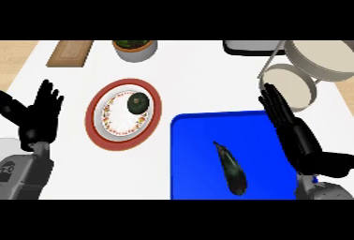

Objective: Pick the eggplant from the tray and place it in the tiered basket

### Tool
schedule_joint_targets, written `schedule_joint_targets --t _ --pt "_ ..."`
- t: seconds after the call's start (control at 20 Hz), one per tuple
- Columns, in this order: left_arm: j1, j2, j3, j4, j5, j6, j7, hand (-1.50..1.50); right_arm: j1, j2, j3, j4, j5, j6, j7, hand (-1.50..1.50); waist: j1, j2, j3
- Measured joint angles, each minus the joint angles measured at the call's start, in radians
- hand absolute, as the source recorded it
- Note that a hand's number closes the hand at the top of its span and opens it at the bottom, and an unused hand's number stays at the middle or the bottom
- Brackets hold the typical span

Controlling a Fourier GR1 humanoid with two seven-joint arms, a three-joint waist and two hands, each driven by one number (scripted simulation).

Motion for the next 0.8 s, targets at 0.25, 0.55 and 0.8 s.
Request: schedule_joint_targets --t 0.25,0.55,0.8 --pt "0.004 -0.021 -0.106 -0.048 -0.046 -0.121 -0.091 0.0 -0.061 0.103 0.065 0.128 0.076 -0.115 0.13 -1.5 0.015 0.013 -0.007" --pt "0.023 -0.059 -0.258 -0.08 -0.092 -0.268 -0.189 0.0 -0.138 0.201 0.143 0.361 0.164 -0.33 0.236 -1.5 0.033 0.023 -0.009" --pt "0.069 -0.068 -0.284 -0.064 -0.119 -0.323 -0.256 0.0 -0.254 0.246 0.24 0.472 0.216 -0.473 0.22 -1.5 0.018 0.016 -0.008"
